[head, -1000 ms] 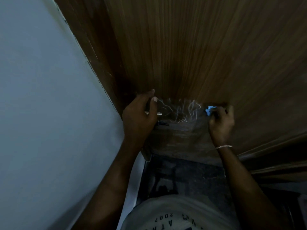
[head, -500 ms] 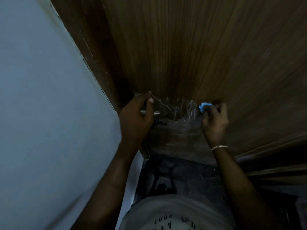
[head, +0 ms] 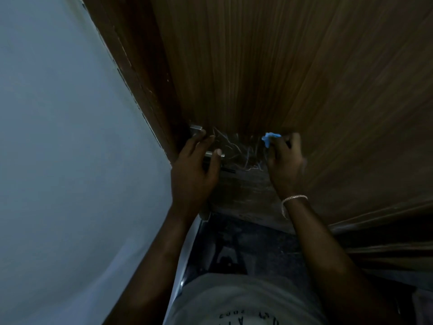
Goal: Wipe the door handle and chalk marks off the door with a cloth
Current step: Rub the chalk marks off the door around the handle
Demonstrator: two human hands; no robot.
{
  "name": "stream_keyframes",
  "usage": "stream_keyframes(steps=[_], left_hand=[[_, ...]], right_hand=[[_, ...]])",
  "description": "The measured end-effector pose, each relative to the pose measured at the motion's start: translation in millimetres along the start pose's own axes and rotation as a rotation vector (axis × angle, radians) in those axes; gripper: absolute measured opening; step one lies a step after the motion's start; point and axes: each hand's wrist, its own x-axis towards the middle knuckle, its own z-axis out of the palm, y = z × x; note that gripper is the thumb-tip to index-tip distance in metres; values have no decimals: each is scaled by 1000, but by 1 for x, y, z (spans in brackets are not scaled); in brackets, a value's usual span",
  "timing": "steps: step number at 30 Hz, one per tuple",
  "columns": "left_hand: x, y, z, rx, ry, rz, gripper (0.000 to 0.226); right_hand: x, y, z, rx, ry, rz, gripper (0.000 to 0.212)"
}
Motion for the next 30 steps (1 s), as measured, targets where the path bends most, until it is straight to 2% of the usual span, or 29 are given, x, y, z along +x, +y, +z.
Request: stream_keyframes(steps=[4, 8, 11, 13, 16, 21, 23, 27, 30], left_hand=[[-1, -6, 0, 13, -20, 17, 40], [0, -19, -9, 21, -33, 6, 39], [3, -24, -17, 7, -56, 14, 38], [6, -26, -24, 1, -68, 27, 38], [8, -33, -34, -5, -77, 43, 36], [4, -50, -45, -38, -53, 44, 34], [3, -54, -48, -56, -59, 40, 34], [3, -58, -55, -76, -48, 54, 32], [3, -63, -60, -88, -19, 55, 30]], right_hand=[[-20, 4, 15, -67, -110, -20, 19], [-17, 0, 13, -43, -22, 69, 20], [7, -23, 25, -54, 18, 6, 20], [4, -35, 39, -95, -38, -28, 23], [-22, -25, 47, -141, -140, 45, 25], [-1, -30, 39, -67, 29, 86, 23], [7, -53, 52, -113, -15, 57, 25], [-11, -63, 68, -135, -220, 38, 24], [-12, -60, 58, -100, -105, 78, 16]])
